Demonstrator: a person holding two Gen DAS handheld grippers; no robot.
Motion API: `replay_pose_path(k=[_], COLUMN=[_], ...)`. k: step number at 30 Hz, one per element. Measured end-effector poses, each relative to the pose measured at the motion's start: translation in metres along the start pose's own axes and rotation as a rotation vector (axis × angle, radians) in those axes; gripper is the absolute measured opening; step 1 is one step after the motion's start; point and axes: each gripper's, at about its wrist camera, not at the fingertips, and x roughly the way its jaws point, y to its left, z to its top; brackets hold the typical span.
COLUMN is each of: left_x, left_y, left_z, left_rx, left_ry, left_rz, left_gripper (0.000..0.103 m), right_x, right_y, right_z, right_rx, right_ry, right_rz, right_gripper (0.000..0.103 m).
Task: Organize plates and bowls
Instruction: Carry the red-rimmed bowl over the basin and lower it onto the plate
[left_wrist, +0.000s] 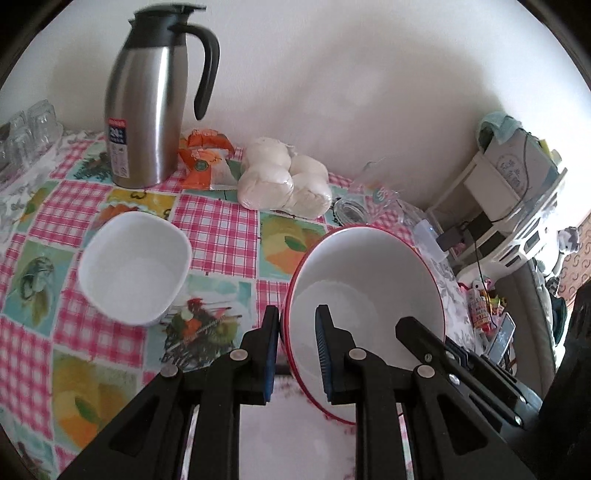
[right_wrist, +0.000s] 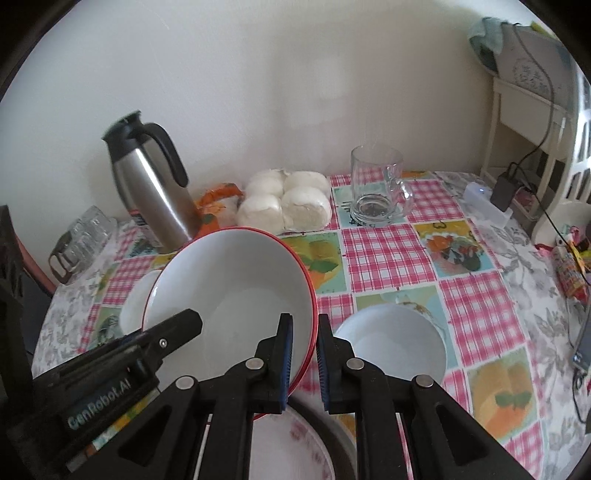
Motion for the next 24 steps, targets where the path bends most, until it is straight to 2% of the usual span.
replay_pose_path(k=[6, 12, 24], left_x=[-0.028, -0.043, -0.05], left_y=[0.001, 0.004, 0.001], left_z=[-0.018, -0.042, -0.066], left_rx=[0.012, 0.046, 0.068], left_ry=[-0.01, 0.003, 0.046], left_rz=[0.021, 0.076, 0.119], left_gripper=[0.02, 0.021, 0.021], right_x=[-0.031, -0.048, -0.061], right_y=[0.006, 0.012, 0.011], right_z=[-0.026, -0.059, -0.092], right_rx=[0.033, 0.053, 0.061], right_ry=[-0.034, -0.054, -0.047], right_rz=[0.059, 0.103, 0.116], right_gripper=[0.015, 0.016, 0.016])
